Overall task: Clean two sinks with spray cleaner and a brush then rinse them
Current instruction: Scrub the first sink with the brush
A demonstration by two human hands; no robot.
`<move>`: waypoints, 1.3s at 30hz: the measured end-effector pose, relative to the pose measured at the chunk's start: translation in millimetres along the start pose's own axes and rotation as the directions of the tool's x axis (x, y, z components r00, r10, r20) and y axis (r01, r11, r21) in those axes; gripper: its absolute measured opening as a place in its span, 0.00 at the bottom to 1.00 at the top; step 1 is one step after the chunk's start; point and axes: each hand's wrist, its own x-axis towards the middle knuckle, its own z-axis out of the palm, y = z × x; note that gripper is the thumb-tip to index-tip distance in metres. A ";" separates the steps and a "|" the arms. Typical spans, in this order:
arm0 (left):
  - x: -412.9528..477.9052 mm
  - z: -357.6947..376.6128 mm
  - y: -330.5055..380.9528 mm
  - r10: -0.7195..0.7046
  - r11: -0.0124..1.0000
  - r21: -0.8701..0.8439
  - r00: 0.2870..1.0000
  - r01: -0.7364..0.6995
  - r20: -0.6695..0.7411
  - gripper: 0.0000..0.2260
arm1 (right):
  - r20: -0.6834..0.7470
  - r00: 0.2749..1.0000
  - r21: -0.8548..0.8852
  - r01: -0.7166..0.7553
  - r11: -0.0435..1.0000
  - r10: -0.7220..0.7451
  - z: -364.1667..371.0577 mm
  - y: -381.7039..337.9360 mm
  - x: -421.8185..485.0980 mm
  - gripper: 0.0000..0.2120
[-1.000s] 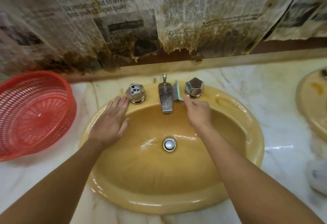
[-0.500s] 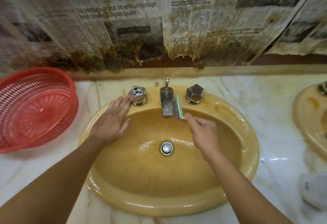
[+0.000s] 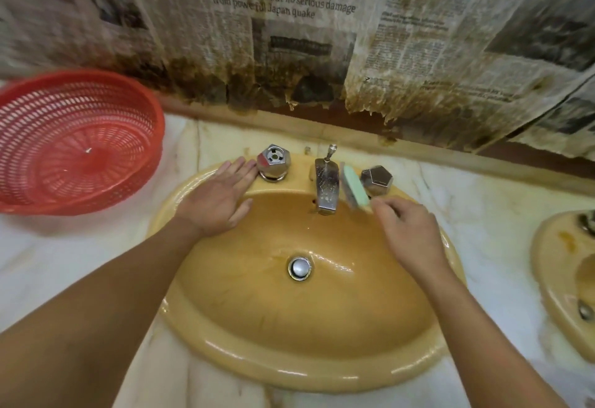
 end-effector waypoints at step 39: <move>1.9 -6.3 1.6 -0.034 0.998 -0.060 0.999 0.032 -0.034 0.37 | 0.728 0.663 -0.668 0.743 -0.035 0.172 76.7 -215.4 77.5 0.15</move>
